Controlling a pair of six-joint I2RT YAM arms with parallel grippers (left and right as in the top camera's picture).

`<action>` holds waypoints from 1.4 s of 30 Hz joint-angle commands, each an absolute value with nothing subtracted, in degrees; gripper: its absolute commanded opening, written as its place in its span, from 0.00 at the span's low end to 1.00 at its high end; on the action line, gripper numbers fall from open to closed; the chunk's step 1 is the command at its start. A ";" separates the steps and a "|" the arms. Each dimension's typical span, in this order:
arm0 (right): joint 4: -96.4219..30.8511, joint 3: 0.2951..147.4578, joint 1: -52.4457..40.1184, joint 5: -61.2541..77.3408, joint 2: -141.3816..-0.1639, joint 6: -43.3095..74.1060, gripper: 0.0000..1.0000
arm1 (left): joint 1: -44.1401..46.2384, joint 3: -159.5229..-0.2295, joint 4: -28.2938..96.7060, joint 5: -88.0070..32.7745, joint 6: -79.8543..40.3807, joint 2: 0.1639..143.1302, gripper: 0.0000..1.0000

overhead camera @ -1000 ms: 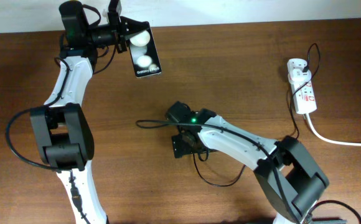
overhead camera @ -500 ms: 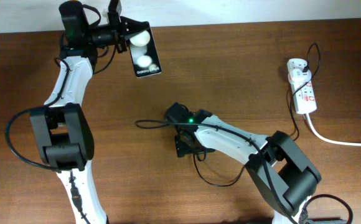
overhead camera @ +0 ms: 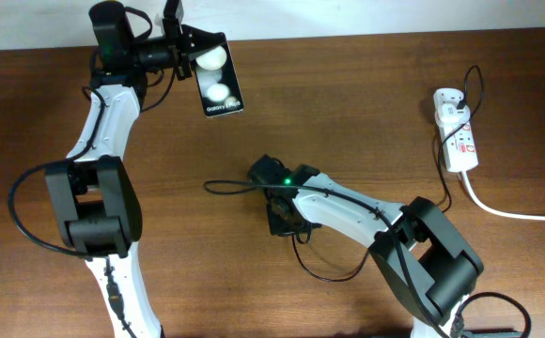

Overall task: Plug charger to phone and switch on socket
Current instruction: 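Lift the cable plug with the right gripper toward the phone's bottom port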

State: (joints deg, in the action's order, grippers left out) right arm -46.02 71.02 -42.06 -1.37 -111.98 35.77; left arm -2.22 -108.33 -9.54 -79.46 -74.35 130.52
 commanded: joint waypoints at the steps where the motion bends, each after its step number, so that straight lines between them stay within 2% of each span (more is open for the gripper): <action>1: -45.84 71.37 -42.24 -2.13 -113.58 35.68 0.23 | -2.52 -108.92 -9.85 -79.85 -73.67 130.39 0.00; 6: -44.91 71.46 -42.24 -2.17 -113.58 35.66 0.21 | -2.52 -108.92 -9.82 -79.92 -73.67 130.39 0.00; 9: -44.86 71.48 -42.24 -2.39 -113.58 35.66 0.15 | -2.52 -108.92 -9.82 -79.90 -73.67 130.39 0.00; 10: -44.91 71.57 -42.24 -2.39 -113.58 35.66 0.04 | -2.52 -108.92 -9.82 -79.92 -73.67 130.39 0.00; 16: -47.11 74.06 -42.24 -1.04 -113.51 35.35 0.04 | -2.52 -108.92 -9.82 -79.90 -73.67 130.39 0.00; 22: -46.65 76.55 -42.09 15.22 -113.14 31.73 0.04 | -4.27 -108.92 -9.82 -79.68 -73.67 130.39 0.00; 25: -45.06 77.62 -38.50 26.52 -111.31 28.64 0.04 | -6.35 -108.92 -9.82 -79.70 -73.69 130.39 0.00; 28: -36.45 77.60 -32.53 52.80 -110.93 22.83 0.04 | -6.66 -108.92 -9.85 -79.68 -73.67 130.39 0.00; 31: -23.73 77.60 -28.77 71.31 -110.93 22.98 0.04 | -6.66 -108.92 -9.85 -79.46 -73.67 130.39 0.00; 36: -7.55 77.60 -26.70 73.49 -110.93 35.18 0.04 | -6.66 -108.92 -9.82 -79.50 -73.69 130.39 0.00; 42: 15.20 77.60 -25.85 69.56 -110.93 53.71 0.04 | -6.66 -108.92 -9.85 -79.37 -74.28 130.39 0.00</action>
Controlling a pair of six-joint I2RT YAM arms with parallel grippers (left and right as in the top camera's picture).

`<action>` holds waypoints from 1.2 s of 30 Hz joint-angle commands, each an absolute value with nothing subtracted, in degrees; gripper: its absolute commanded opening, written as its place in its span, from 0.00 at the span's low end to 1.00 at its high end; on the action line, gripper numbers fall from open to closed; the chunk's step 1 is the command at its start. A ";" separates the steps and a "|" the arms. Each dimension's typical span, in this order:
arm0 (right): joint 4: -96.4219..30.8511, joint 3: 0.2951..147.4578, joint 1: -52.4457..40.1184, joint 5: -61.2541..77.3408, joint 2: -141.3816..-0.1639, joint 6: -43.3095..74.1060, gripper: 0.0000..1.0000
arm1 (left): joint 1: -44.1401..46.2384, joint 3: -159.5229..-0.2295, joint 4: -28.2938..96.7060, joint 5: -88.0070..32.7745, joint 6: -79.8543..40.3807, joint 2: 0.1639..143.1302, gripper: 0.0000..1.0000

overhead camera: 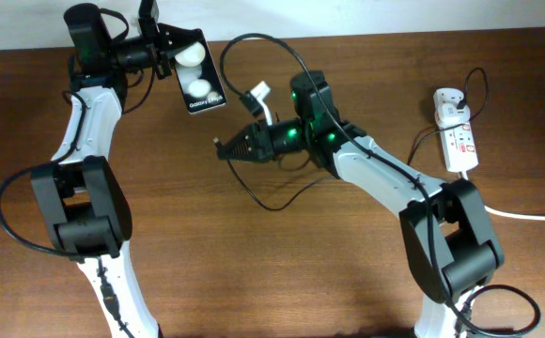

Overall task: Plug charger to phone and switch on socket
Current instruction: 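Lift the cable plug with the right gripper toward the phone's bottom port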

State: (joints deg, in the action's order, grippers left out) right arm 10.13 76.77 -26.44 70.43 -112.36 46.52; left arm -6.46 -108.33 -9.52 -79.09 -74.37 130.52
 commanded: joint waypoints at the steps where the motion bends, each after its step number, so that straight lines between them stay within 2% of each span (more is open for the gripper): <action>1: 17.28 77.60 -25.78 69.25 -110.93 55.22 0.04 | -6.66 -108.92 -9.85 -78.96 -74.30 130.39 0.00; 7: 19.64 77.60 -25.74 63.24 -110.93 58.67 0.04 | -6.66 -108.92 -10.39 -76.47 -77.12 130.39 0.00; 11: 26.61 77.60 -25.74 62.06 -110.93 62.02 0.04 | -6.66 -108.92 -11.14 -76.69 -77.12 130.39 0.00; 31: 26.41 77.58 -25.74 59.90 -110.93 61.52 0.04 | -5.23 -108.92 -11.14 -77.54 -79.02 130.39 0.00; 36: 25.67 77.58 -25.74 59.88 -110.93 55.70 0.04 | -5.15 -108.92 -12.78 -77.52 -78.76 130.39 0.00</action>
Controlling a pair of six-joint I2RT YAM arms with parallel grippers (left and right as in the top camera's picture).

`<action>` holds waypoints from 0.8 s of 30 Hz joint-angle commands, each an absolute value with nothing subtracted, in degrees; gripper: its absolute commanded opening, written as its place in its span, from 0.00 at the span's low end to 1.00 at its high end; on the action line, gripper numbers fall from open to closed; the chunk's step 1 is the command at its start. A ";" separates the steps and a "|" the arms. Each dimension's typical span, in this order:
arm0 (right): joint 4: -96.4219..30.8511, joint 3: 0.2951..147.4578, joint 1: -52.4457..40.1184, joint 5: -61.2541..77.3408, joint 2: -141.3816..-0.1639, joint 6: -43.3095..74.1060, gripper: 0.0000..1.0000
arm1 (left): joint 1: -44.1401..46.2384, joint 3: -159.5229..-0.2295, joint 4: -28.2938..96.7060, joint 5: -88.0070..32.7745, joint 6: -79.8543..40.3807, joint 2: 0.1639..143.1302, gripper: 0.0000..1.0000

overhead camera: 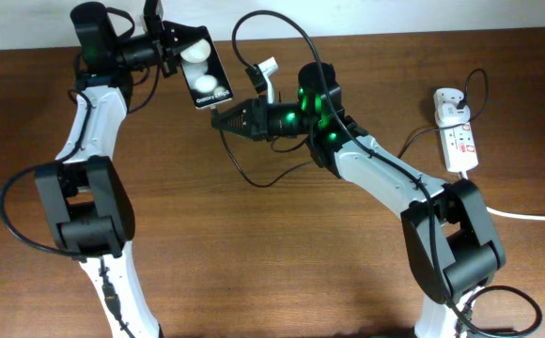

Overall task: Plug charger to phone and switch on socket
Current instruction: 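Lift the cable plug with the right gripper toward the phone's bottom port, then push the cable plug up into the phone's bottom port with the right gripper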

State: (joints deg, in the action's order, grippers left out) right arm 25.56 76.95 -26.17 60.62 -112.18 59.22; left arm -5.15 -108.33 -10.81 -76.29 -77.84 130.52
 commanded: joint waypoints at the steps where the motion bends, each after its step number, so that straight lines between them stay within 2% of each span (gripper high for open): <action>1: 24.95 77.58 -25.74 59.72 -110.96 54.19 0.04 | -5.13 -108.92 -16.29 -77.52 -78.78 130.39 0.00; 10: 24.14 77.47 -25.04 59.27 -111.00 48.23 0.04 | -5.21 -108.92 -18.46 -77.69 -79.77 130.39 0.00; 20: 22.72 77.45 -23.59 59.31 -111.00 48.49 0.04 | -5.41 -108.92 -19.53 -77.10 -80.07 130.39 0.00; 24: 22.72 77.45 -23.59 59.35 -111.00 48.69 0.04 | -5.26 -108.92 -24.91 -76.69 -80.07 130.39 0.00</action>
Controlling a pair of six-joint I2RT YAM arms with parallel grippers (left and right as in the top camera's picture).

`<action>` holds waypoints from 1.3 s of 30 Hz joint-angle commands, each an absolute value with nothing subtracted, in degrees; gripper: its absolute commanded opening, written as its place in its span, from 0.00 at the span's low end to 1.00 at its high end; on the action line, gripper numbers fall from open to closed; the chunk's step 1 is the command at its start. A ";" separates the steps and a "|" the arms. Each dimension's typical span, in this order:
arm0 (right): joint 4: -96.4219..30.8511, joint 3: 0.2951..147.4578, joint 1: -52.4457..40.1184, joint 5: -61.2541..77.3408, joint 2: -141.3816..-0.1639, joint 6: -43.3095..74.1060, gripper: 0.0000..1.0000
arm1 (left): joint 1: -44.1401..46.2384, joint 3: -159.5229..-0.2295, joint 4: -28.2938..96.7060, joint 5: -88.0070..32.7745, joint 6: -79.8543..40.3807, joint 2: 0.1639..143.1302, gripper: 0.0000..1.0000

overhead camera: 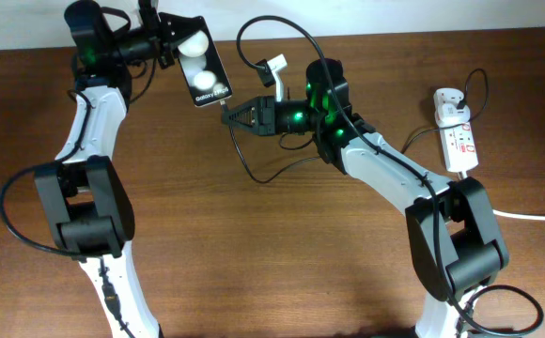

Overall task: Plug charger to phone and switch on socket
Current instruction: 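Push the cable plug up into the phone's bottom port with the right gripper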

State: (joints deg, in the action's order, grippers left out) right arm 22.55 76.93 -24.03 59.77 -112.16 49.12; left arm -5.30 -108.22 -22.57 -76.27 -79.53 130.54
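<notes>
My left gripper (169, 43) is shut on the upper end of a black phone (203, 68), held in the air at the back left with its lit screen facing up. My right gripper (237, 114) is shut on the plug end of the black charger cable (254, 167). The plug tip points left and sits right at the phone's lower edge; whether it is inserted cannot be told. The cable loops up behind the arm, and its white end (275, 67) hangs there. The white socket strip (459, 134) lies at the far right.
A white adapter (448, 101) is plugged into the strip's far end, and a thin black lead curls from it. The strip's white cord (517, 214) runs off the right edge. A slack cable loop drapes on the wooden table (254, 272) under my right arm.
My right gripper moved slightly up and right with the plug. The phone shifted a little up and left in my left gripper. The plug tip now meets the phone's lower edge.
First my right gripper was low on the table's middle at the cable while my left held the phone aloft. Then the right had the plug end lifted, below and right of the phone. It then stood closer, and now the tip is at the phone's bottom edge.
</notes>
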 commanded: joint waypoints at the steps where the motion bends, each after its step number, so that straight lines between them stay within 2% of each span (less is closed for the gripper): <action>1: 22.72 77.45 -23.59 59.35 -111.00 48.69 0.04 | -5.26 -108.92 -24.95 -76.64 -80.07 130.39 0.00; 14: 22.76 76.99 -23.59 61.91 -111.24 48.34 0.04 | -4.19 -108.92 -24.84 -73.23 -81.82 130.39 0.00; 20: 30.57 76.93 -23.59 66.92 -114.21 49.34 0.04 | -5.15 -108.92 -24.86 -72.60 -81.82 130.39 0.00; 39: 34.98 76.93 -22.11 65.34 -116.11 53.30 0.04 | -5.15 -108.92 -26.55 -76.05 -83.11 130.39 0.00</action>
State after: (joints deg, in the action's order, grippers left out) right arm 34.63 76.82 -22.15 65.65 -115.81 53.41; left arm -4.89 -108.22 -26.04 -75.13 -82.17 130.54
